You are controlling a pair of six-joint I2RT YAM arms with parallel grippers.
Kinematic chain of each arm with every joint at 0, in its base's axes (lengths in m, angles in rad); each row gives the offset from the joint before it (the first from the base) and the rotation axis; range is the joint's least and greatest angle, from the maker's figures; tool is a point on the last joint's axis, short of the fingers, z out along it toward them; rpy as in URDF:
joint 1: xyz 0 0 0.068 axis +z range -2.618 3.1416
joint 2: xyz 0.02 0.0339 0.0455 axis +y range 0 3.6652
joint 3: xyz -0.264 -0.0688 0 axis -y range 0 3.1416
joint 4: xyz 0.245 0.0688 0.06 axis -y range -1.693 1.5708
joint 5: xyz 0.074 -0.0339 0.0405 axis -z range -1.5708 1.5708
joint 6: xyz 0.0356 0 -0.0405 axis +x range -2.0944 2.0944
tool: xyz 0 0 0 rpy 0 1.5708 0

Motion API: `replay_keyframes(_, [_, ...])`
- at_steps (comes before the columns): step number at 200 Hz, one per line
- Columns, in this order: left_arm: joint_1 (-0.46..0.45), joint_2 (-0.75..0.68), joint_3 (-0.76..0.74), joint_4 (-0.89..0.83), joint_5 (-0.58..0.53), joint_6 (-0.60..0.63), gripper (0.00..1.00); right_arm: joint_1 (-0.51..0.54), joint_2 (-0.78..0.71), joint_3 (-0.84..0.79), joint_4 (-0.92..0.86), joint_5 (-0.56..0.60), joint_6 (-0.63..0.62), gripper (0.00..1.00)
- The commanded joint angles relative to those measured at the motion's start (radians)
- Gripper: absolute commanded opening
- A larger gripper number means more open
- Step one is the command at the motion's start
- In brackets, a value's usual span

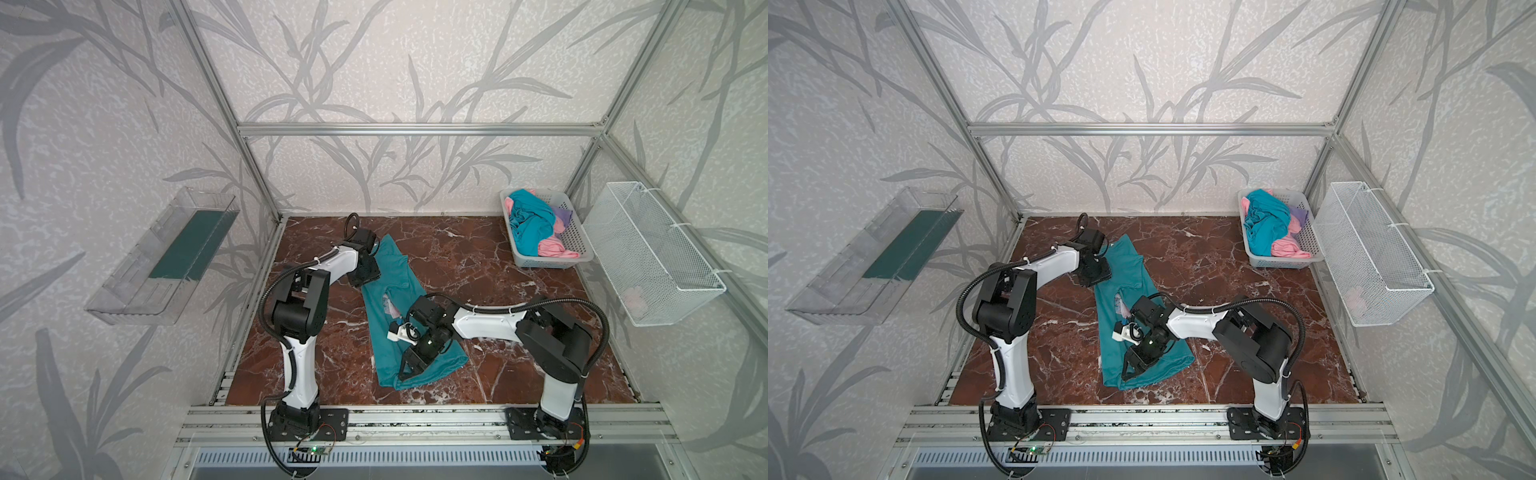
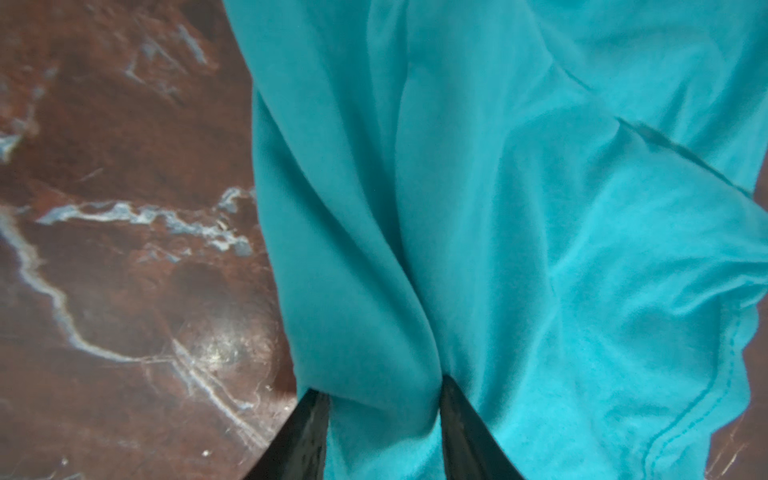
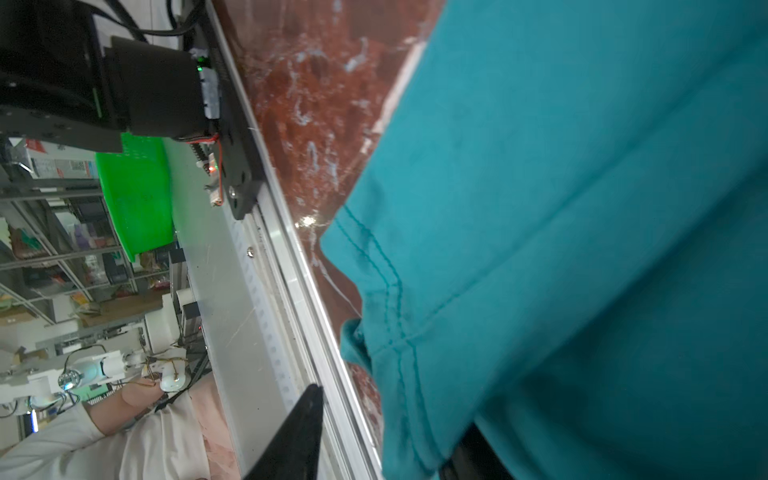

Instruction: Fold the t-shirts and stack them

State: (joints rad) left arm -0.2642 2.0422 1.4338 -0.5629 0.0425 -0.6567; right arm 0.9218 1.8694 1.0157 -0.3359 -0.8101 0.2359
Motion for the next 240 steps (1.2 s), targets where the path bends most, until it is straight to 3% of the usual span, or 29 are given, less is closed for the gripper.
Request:
replay_keyframes(1, [0.006, 0.047, 0.011, -0.056, -0.041, 0.018, 0.46, 0.006, -0.041, -0.011, -0.016, 0.0, 0.019, 0.49])
replay_keyframes(43, [0.006, 0.036, 0.038, -0.085, -0.047, 0.03, 0.46, 0.006, -0.136, 0.013, -0.116, 0.059, 0.007, 0.6])
replay_keyframes(70, [0.005, 0.03, 0.081, -0.108, -0.053, 0.048, 0.46, 0.005, -0.23, 0.032, -0.209, 0.16, -0.022, 0.61])
replay_keyframes(89, [0.005, 0.046, 0.13, -0.129, -0.055, 0.056, 0.46, -0.006, -0.286, 0.031, -0.249, 0.287, -0.024, 0.61])
replay_keyframes(126, [0.0, 0.065, 0.16, -0.135, -0.052, 0.057, 0.46, -0.023, -0.323, 0.015, -0.261, 0.493, -0.007, 0.49])
replay_keyframes(187, [-0.001, 0.075, 0.149, -0.137, -0.058, 0.06, 0.46, -0.018, -0.262, 0.008, -0.237, 0.473, -0.003, 0.42])
replay_keyframes(209, [-0.003, 0.073, 0.141, -0.132, -0.059, 0.059, 0.46, -0.017, -0.255, 0.012, -0.227, 0.486, -0.006, 0.32])
replay_keyframes(227, [-0.003, 0.084, 0.147, -0.134, -0.061, 0.062, 0.46, -0.009, -0.224, 0.033, -0.216, 0.5, -0.009, 0.32])
replay_keyframes(240, [-0.004, 0.093, 0.153, -0.135, -0.059, 0.062, 0.46, 0.002, -0.194, 0.059, -0.208, 0.508, -0.01, 0.37])
